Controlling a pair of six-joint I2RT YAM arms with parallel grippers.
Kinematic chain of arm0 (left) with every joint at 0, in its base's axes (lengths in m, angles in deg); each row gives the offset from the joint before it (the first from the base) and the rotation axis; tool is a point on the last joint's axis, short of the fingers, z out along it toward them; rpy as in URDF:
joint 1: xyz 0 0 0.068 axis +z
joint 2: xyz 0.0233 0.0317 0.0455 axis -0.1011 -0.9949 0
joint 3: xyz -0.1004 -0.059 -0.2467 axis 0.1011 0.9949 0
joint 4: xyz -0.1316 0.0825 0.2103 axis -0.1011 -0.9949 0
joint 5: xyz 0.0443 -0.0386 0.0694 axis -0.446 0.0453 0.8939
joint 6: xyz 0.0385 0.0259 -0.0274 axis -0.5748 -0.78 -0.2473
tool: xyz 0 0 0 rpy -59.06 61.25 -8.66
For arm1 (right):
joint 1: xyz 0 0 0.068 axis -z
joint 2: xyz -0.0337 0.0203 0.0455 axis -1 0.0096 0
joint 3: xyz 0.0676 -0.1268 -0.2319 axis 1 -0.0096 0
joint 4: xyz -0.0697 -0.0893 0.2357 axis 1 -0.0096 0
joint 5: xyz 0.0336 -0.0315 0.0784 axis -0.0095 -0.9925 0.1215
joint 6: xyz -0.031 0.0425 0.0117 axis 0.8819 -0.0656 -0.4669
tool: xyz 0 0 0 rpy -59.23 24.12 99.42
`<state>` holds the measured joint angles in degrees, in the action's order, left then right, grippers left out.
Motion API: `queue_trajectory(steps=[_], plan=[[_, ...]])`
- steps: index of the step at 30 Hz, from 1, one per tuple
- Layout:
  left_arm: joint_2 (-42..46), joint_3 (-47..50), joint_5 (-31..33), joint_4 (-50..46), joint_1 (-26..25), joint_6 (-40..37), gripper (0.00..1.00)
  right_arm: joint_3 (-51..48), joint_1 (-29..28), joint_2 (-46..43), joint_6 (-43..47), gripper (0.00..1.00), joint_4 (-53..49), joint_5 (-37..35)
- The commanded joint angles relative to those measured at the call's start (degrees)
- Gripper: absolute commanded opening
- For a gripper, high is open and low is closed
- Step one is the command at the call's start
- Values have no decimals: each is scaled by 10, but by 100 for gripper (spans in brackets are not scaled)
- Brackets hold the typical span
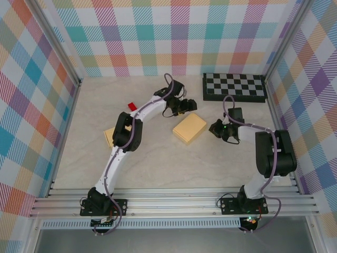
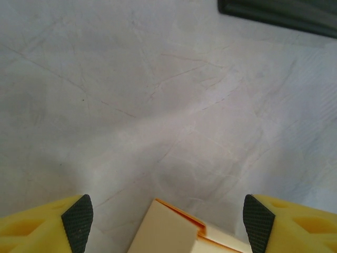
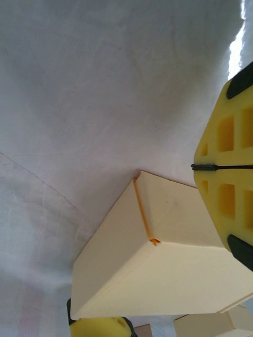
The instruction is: Fold the paper box
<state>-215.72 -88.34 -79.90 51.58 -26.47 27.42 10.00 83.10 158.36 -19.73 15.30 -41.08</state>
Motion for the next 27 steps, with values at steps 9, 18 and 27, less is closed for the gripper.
queue_trajectory(steps=[9,18,27], plan=[[-50,-56,-69,-13,-38,5,77,19,4,87,-20,5,163,84],[-112,-161,-96,-17,-79,49,77,-4,-69,84,-113,3,237,43],[-116,-164,-52,-50,-55,41,76,-86,-113,0,-198,4,218,-66]])
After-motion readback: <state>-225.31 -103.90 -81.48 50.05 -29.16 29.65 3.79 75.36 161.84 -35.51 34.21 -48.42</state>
